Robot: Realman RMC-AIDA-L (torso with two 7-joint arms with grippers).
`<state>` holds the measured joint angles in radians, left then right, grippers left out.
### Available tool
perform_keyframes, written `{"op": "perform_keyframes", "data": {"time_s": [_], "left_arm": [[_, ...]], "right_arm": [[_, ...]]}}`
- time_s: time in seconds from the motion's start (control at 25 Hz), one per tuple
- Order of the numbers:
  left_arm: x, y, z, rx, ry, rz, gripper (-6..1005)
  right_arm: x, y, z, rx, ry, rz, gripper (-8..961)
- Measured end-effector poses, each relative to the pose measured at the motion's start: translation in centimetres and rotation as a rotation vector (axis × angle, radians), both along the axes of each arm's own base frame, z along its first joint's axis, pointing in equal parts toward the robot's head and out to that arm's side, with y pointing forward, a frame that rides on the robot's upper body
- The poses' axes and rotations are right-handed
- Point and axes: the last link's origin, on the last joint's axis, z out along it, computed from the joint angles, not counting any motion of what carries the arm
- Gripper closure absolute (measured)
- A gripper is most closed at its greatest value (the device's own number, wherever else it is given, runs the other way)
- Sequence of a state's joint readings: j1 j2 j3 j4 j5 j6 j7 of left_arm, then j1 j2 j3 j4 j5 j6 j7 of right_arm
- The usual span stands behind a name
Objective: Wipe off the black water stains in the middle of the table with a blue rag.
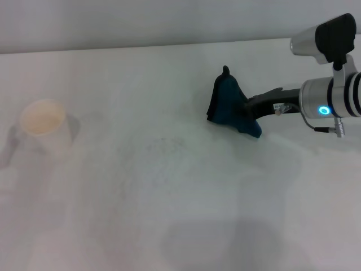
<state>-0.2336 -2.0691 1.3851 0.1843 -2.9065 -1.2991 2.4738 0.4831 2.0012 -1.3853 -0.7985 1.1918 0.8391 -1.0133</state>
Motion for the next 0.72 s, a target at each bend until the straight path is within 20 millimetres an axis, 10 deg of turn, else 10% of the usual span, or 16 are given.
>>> {"op": "perform_keyframes", "data": {"time_s": [0.4, 0.72], "left_arm": [[0.1, -0.3, 0.2, 0.009, -0.006, -0.013, 122], [0.1, -0.6, 0.3, 0.018, -0.009, -0.02, 121]], "right_arm": [[-1.0, 0.0, -0.8, 0.004, -0.014, 0.039, 773], [-3.3, 0.0, 3.6, 0.189, 0.127, 0.124, 583]]}}
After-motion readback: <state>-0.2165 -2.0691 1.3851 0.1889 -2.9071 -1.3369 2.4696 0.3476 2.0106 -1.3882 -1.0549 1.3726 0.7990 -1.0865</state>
